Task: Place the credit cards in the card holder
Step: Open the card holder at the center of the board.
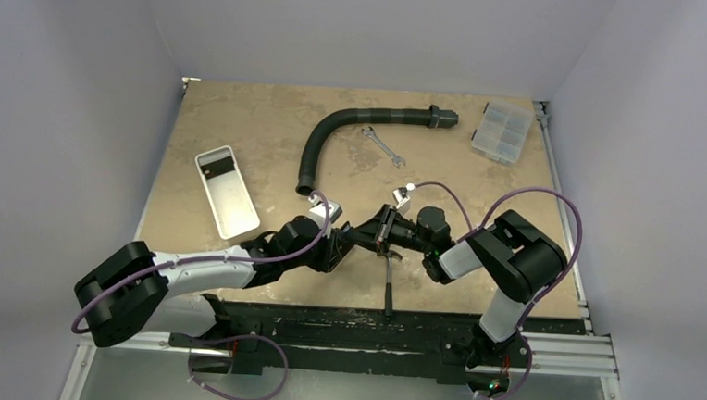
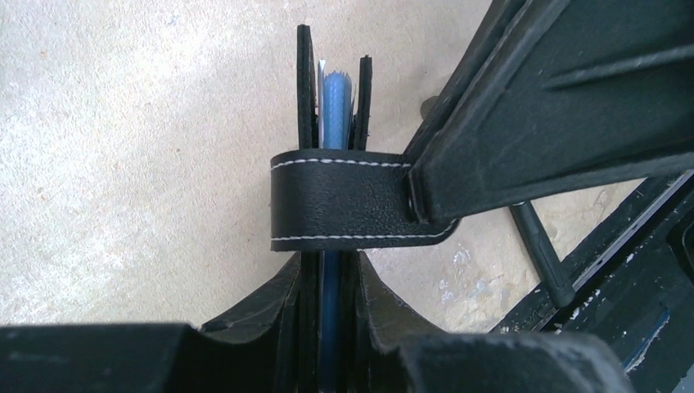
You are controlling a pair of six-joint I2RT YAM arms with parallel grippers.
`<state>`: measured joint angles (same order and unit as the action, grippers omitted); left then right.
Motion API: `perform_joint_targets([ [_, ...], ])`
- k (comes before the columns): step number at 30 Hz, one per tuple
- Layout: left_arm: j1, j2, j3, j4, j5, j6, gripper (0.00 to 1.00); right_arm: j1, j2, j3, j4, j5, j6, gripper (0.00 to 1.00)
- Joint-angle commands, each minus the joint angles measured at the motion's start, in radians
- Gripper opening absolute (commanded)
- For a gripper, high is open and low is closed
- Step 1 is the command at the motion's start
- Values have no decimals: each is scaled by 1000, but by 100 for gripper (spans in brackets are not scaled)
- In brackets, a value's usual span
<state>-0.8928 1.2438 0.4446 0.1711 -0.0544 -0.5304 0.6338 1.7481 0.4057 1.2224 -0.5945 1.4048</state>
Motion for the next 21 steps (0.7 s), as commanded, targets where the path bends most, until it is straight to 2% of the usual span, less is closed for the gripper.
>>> perform_joint_targets([
  [1, -5, 3, 20, 37, -17, 23, 0, -2, -28, 37, 48, -11, 11, 6],
  [2, -5, 4, 26, 28, -27, 26, 0, -3, -28, 43, 31, -11, 7, 0],
  [7, -5, 24, 89, -61, -113, 47, 2, -3, 0, 82, -21, -22, -17, 0],
  [8, -5, 24, 104, -93, -145, 49, 9, -2, 3, 98, -43, -24, -27, 0],
  [11, -4, 4, 142, -184, -205, 38, 48, -2, 1, 146, -131, -33, -73, 0],
  [14, -4, -56, 165, -256, -198, 10, 67, -3, -27, 201, -315, -33, -181, 0],
  [16, -3, -95, 182, -299, -183, -12, 71, -3, -66, 220, -453, -20, -240, 0],
  [21, -3, -181, 180, -336, -176, -62, 72, 0, -167, 270, -759, 52, -418, 0],
])
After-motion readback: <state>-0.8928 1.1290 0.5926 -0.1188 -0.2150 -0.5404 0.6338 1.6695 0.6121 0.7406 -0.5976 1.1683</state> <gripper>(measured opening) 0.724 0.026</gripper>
